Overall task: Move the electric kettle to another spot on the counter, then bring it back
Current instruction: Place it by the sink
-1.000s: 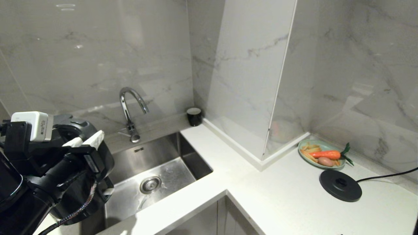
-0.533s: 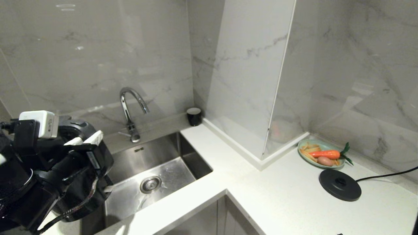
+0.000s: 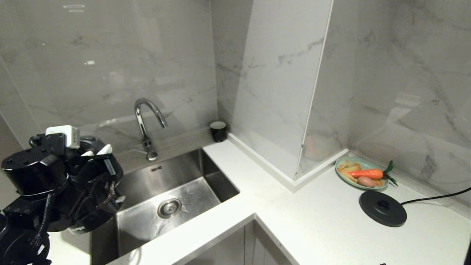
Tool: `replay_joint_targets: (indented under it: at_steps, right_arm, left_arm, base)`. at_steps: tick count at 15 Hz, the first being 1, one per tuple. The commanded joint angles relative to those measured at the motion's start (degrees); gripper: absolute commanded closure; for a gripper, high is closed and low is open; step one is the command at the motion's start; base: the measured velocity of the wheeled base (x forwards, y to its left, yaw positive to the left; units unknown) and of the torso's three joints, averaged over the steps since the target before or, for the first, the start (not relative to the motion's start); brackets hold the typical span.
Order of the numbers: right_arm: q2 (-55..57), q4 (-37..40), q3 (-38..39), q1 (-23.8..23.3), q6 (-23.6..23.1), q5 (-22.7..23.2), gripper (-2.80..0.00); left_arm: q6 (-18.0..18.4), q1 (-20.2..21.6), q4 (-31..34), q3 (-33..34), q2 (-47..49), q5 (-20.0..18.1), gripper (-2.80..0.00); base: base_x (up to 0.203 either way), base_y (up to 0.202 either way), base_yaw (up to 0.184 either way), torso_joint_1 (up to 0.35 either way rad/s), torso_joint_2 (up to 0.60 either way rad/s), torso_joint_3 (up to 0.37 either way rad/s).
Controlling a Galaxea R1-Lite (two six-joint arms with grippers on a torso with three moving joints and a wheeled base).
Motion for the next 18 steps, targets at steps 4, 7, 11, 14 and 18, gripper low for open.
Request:
replay_joint_targets:
  at_steps: [4, 7, 11, 14, 18]
  right_arm:
    - [0.00, -0.07, 0.00, 0.00, 0.06, 0.01, 0.00]
    - [0.00, -0.07, 0.00, 0.00, -0.03, 0.07, 0.00]
    - [0.00, -0.07, 0.00, 0.00, 0.06, 0.01, 0.00]
    - [0.00, -0.07, 0.00, 0.00, 0.06, 0.01, 0.00]
    - [0.00, -0.07, 0.00, 0.00, -0.03, 0.01, 0.00]
  left_arm:
    - [0.09, 7.08, -7.01, 0.16, 11.42, -6.38, 0.00]
    - [0.14, 8.69, -7.02, 0.66, 12.28, -7.08, 0.00]
    - [0.05, 11.80, -7.02, 1.62, 13.69, -8.82, 0.00]
    - [-0.04, 15.13, -7.02, 2.22, 14.46, -13.11, 0.00]
    - [0.05, 18.23, -7.02, 2.22, 15.37, -15.66, 0.00]
  base:
    - [0.000, 0.000, 0.000, 0.000, 0.00, 0.000]
    - [0.000, 0.000, 0.000, 0.000, 0.00, 0.000]
    - [0.000, 0.000, 0.000, 0.000, 0.00, 0.000]
    - [0.000, 0.000, 0.000, 0.000, 0.00, 0.000]
    - [0.000, 0.000, 0.000, 0.000, 0.00, 0.000]
